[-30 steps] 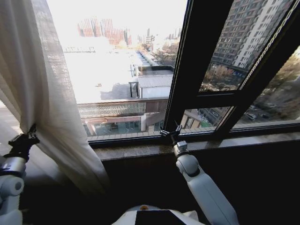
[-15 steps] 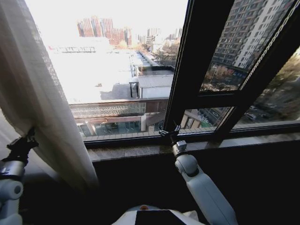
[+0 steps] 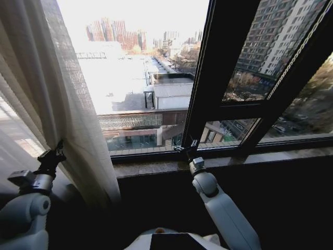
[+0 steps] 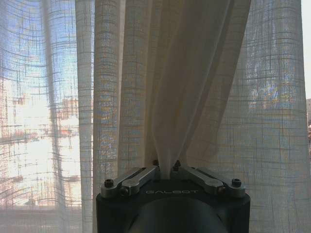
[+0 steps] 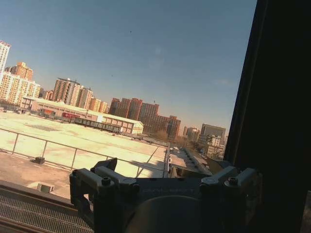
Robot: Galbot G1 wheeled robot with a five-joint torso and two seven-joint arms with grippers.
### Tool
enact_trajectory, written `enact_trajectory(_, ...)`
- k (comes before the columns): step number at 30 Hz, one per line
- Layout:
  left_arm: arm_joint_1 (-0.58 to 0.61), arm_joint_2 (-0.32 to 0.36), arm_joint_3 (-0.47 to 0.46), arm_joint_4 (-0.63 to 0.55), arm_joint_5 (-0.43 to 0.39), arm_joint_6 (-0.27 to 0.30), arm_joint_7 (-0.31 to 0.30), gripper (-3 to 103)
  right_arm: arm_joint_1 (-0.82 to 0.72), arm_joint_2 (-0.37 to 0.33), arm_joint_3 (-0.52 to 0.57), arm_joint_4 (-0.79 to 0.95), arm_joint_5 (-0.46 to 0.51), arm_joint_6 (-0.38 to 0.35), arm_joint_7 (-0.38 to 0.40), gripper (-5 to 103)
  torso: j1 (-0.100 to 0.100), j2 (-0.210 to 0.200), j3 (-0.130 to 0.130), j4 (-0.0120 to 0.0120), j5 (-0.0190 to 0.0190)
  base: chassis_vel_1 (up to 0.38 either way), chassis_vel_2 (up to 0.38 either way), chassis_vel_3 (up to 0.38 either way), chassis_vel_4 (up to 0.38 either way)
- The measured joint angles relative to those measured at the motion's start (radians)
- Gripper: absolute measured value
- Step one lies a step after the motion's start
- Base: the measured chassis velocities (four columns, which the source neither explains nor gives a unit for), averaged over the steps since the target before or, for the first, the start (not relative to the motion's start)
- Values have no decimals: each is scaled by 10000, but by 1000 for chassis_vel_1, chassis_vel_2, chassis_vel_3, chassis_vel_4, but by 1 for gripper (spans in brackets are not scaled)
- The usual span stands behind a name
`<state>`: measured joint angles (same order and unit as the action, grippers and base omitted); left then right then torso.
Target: Open the curtains by pulling them apart, changing their state from closed to fully open.
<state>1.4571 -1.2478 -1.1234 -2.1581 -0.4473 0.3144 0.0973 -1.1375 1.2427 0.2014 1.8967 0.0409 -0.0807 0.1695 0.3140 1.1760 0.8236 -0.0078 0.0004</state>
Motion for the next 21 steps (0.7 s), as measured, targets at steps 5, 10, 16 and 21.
enact_trajectory(5, -11, -13, 41, 37, 10, -23, -2, 0, 25, 22, -5, -6, -44, 0, 8, 100, 0, 0, 0, 0, -1, 180, 172, -189, -184)
enact_trajectory(10, -11, 17, 42, 140, 13, -104, -1, 0, 35, 20, 2, -19, -132, 0, 9, 100, 0, 1, 0, 3, -2, 248, 273, -252, -269)
enact_trajectory(16, 14, 52, 53, 182, 10, -159, 0, 0, 65, 58, -15, -61, -147, 70, 2, 100, 1, 0, 0, 0, -1, 248, 259, -255, -246)
enact_trajectory(21, 36, 45, 84, 212, 10, -188, 0, 0, 117, 51, -27, -70, -97, 102, 3, 100, 1, 1, -1, 5, -11, 140, 103, -143, -148)
